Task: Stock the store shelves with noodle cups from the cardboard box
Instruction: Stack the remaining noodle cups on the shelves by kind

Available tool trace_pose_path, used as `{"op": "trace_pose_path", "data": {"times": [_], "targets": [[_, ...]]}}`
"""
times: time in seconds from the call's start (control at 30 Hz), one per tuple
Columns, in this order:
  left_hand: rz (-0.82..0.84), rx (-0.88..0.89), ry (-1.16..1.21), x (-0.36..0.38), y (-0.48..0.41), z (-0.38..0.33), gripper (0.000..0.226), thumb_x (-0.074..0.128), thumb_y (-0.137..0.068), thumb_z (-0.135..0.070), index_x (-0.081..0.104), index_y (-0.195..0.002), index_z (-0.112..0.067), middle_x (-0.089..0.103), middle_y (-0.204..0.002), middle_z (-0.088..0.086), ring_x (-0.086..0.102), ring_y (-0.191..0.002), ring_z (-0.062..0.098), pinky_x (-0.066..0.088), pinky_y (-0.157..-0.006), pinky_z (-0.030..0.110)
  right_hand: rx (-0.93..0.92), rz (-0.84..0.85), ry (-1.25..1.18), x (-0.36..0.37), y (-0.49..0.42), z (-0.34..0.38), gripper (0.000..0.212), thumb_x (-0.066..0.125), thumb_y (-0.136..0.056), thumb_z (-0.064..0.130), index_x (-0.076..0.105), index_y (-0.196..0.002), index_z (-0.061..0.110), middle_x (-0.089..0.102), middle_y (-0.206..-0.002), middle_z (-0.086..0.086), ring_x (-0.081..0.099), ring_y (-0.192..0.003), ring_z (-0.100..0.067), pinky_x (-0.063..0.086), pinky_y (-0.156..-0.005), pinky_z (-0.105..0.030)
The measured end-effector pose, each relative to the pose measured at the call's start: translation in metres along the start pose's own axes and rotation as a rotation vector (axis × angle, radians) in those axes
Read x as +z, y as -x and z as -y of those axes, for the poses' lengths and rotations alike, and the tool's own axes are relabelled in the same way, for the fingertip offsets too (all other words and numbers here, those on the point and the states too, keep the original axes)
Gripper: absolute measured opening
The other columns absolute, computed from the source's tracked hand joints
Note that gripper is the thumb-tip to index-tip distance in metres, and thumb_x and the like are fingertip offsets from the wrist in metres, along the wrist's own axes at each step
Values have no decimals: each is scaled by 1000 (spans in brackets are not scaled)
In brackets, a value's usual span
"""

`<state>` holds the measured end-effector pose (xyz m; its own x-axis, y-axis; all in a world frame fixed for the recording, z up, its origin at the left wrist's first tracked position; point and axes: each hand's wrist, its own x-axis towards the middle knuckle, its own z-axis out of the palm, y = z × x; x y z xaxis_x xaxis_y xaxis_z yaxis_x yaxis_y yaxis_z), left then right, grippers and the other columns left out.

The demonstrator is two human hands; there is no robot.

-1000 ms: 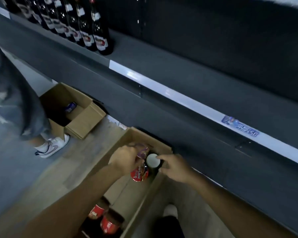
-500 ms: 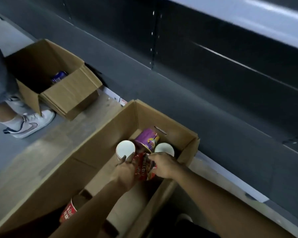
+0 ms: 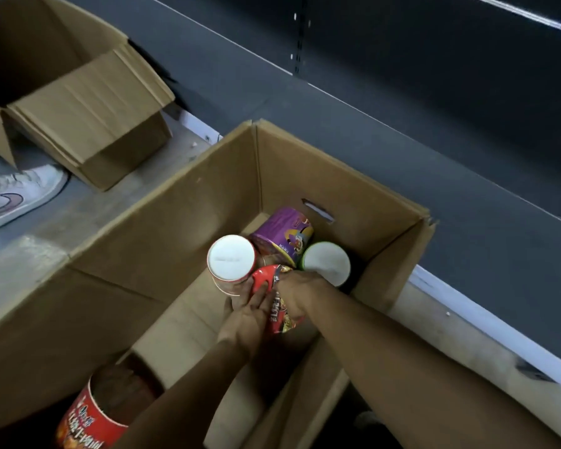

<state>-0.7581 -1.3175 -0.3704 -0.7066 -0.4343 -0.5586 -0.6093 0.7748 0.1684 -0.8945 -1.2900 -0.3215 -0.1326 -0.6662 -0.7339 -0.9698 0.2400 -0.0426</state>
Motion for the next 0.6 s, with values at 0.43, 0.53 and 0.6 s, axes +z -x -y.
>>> {"op": "trace_pose_path", "data": {"times": [0.43,0.53,0.6], "targets": [[-421,434,-43,18,-16,41,47,37,-89,-46,69,-113,-21,66,-120,6,58,-116,35,48,-92,39,-52,55,-40,10,-20,-6,82,80,-70,25,40,-141,20,43,-143,-4,46,-126,-28,44,-100,-44],[-438,410,153,0,-5,31,48,35,-97,-45,70,-113,-17,67,-118,2,58,-117,23,45,-101,34,-87,81,-95,7,-14,-9,68,77,-75,30,49,-136,19,54,-131,-8,54,-116,-29,47,-97,-39],[-425,443,369,-11,4,21,58,38,-94,-55,68,-116,-10,63,-119,-3,54,-115,0,39,-99,12,-100,51,-117,7,-8,-11,54,71,-82,30,54,-131,17,57,-126,-9,55,-112,-29,47,-93,-36]]}}
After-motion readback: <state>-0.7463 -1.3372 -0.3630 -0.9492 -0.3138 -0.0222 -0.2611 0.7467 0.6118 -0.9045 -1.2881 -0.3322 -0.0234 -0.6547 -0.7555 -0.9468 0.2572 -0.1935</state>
